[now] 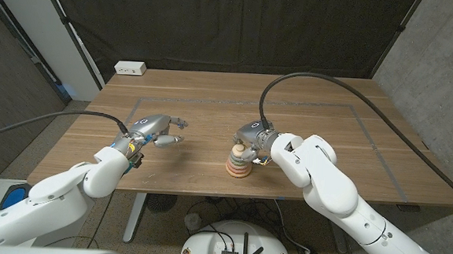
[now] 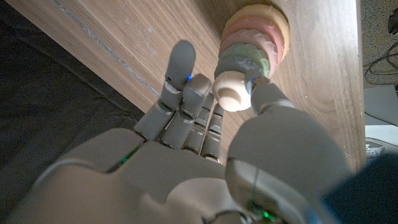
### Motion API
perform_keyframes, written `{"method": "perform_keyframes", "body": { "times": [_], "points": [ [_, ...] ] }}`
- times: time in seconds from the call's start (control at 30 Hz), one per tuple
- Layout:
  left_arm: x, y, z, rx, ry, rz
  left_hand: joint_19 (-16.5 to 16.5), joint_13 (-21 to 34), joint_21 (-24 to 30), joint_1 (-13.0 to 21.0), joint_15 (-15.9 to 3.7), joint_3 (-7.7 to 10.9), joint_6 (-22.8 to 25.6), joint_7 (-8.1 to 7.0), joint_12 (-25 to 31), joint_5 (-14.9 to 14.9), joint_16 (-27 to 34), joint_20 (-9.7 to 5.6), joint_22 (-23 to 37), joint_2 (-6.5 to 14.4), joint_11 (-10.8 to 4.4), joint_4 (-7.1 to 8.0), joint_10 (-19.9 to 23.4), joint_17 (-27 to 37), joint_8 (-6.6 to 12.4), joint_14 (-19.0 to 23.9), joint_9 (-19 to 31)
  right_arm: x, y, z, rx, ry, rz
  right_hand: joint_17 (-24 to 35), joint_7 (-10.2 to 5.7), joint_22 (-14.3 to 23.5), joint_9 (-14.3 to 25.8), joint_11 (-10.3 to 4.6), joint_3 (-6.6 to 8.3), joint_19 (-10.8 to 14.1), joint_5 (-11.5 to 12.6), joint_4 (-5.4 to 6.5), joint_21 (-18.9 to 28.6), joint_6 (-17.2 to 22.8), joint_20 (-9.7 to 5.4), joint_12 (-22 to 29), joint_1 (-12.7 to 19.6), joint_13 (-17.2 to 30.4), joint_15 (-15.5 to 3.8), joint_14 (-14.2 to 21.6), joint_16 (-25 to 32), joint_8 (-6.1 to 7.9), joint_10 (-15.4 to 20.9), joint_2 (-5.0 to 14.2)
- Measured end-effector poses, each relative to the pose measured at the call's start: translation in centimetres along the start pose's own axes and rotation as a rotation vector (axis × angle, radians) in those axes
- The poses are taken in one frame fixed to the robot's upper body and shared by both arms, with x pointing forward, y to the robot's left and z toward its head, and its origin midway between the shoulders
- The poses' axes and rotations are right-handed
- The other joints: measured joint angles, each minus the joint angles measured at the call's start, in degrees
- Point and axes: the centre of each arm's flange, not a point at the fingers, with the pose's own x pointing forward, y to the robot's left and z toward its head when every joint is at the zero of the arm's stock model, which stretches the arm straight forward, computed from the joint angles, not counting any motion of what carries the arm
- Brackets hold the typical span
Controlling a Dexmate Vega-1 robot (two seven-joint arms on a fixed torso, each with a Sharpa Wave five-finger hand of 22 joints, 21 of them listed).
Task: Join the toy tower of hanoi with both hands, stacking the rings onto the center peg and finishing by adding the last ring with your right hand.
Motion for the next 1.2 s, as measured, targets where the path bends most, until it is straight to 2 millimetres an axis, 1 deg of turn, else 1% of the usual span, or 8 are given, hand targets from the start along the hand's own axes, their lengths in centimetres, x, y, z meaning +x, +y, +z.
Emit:
{"method": "perform_keyframes", "body": {
  "times": [0.1, 0.53, 0.63, 0.7, 0.93, 0.97, 1.0, 1.2],
  "points": [
    [0.0, 0.1, 0.0, 0.001, 0.000, 0.002, 0.0, 0.0, 0.0, -0.1, 0.00, 0.00, 0.0, 0.00, 0.0, 0.0, 0.0, 0.00, 0.0, 0.1, 0.00, 0.00, 0.0, 0.0, 0.00, 0.0, 0.0, -0.1, 0.0, 0.0, -0.002, 0.004, -0.002, -0.2, 0.31, 0.0, -0.3, 0.08, -0.24, -0.4, -0.3, -0.24, -0.1, -1.1, 0.01, 0.0, 0.2, -0.5, 0.12, -0.5, -0.5, -0.20, -1.1, -0.89],
    [-0.1, 0.3, 0.0, -0.003, -0.003, 0.004, 0.0, 0.0, 0.0, -0.1, 0.00, 0.00, 0.0, -0.01, 0.0, 0.0, 0.0, 0.00, 0.0, 0.1, 0.29, 0.00, 0.3, 0.0, 0.00, 0.0, 0.0, -0.6, -0.2, -0.1, -0.002, 0.023, -0.016, -0.4, 0.62, -0.3, -0.3, 0.17, -0.55, -0.8, -0.9, 0.07, -0.4, -1.8, 0.41, 0.1, -0.4, -1.5, 0.42, -0.8, -1.4, -0.20, -2.0, -1.42],
    [-0.1, 0.3, -0.1, -0.004, -0.002, 0.005, 0.0, 0.0, 0.0, -0.1, 0.00, 0.00, 0.0, -0.01, 0.0, 0.0, 0.0, 0.00, 0.0, 0.1, 0.29, 0.00, 0.3, 0.0, 0.00, 0.0, 0.0, -1.0, -0.3, -0.3, 0.006, 0.034, -0.025, -0.3, 0.93, -0.3, -0.3, -0.65, -0.55, -0.8, -1.2, 0.07, -0.8, -1.5, 0.41, 0.5, -0.4, -1.8, 0.42, -0.8, -1.6, -0.20, -1.2, -1.42],
    [-0.1, 0.3, -0.1, -0.005, -0.001, 0.005, 0.0, 0.0, 0.0, -0.1, 0.00, 0.00, 0.0, -0.01, 0.0, 0.0, 0.0, 0.00, 0.0, 0.1, 0.29, 0.00, 0.3, 0.0, 0.00, 0.0, 0.0, -1.2, -0.4, -0.4, 0.015, 0.042, -0.030, -0.3, 0.64, -0.3, -0.3, -1.24, -0.55, -0.8, -1.3, 0.07, -0.8, -1.2, 0.41, 0.9, -0.4, -2.0, 0.42, -0.8, -2.0, -0.09, -0.5, -1.42],
    [-0.3, 0.7, -0.1, -0.009, 0.004, 0.013, 0.0, 0.3, 0.0, -0.1, 0.00, 0.00, 0.0, -0.01, 0.0, 0.0, 0.0, 0.00, 0.0, 0.1, 0.29, 0.00, 0.3, -0.1, 0.00, 0.0, 0.0, -2.0, -0.3, -1.3, 0.054, 0.076, -0.058, -0.4, -0.10, -0.2, -0.1, -1.66, -0.72, -0.8, -1.3, 0.25, -0.8, 1.7, 0.41, 1.7, -0.4, -2.3, 0.42, -0.8, -2.7, 1.37, 2.4, -1.39],
    [-0.3, 0.8, -0.1, -0.010, 0.005, 0.015, 0.0, 0.3, 0.0, -0.1, 0.00, 0.00, 0.0, -0.01, 0.0, 0.0, 0.0, 0.00, 0.0, 0.1, 0.29, 0.00, 0.3, -0.1, 0.00, 0.0, 0.0, -2.2, -0.3, -1.5, 0.066, 0.087, -0.070, -0.3, -0.18, -0.1, -0.1, -1.60, -0.79, -0.8, -1.3, 0.32, -0.8, 2.3, 0.41, 2.0, -0.2, -2.3, 0.42, -0.8, -2.7, 1.56, 2.9, -1.22],
    [-0.3, 1.0, -0.1, -0.011, 0.006, 0.016, 0.0, 0.3, 0.0, -0.1, 0.00, 0.00, 0.0, -0.01, 0.0, 0.0, 0.0, 0.00, 0.0, 0.1, 0.29, 0.00, 0.3, 0.0, 0.00, 0.0, 0.0, -2.4, -0.3, -1.7, 0.076, 0.096, -0.079, -0.2, -0.19, -0.1, -0.1, -1.74, -0.79, -0.8, -1.3, 0.32, -0.8, 2.7, 0.41, 2.2, -0.3, -2.3, 0.43, -0.8, -2.7, 1.80, 3.5, -0.40],
    [-0.3, 1.3, 0.0, -0.022, 0.009, 0.025, 0.0, 0.3, 0.0, -0.1, 0.00, -0.01, 0.0, -0.01, 0.0, 0.0, 0.0, 0.00, 0.0, 0.1, 0.29, 0.00, 0.3, -0.1, 0.00, 0.0, 0.0, -3.0, -0.4, -2.6, 0.114, 0.138, -0.128, 0.7, -0.84, 0.2, -0.1, -2.15, -0.79, -0.8, -1.3, 0.32, -0.8, 4.2, 0.41, 2.7, -0.8, -2.3, -0.20, 0.4, -2.4, 2.18, 4.9, 0.12]
  ]
}}
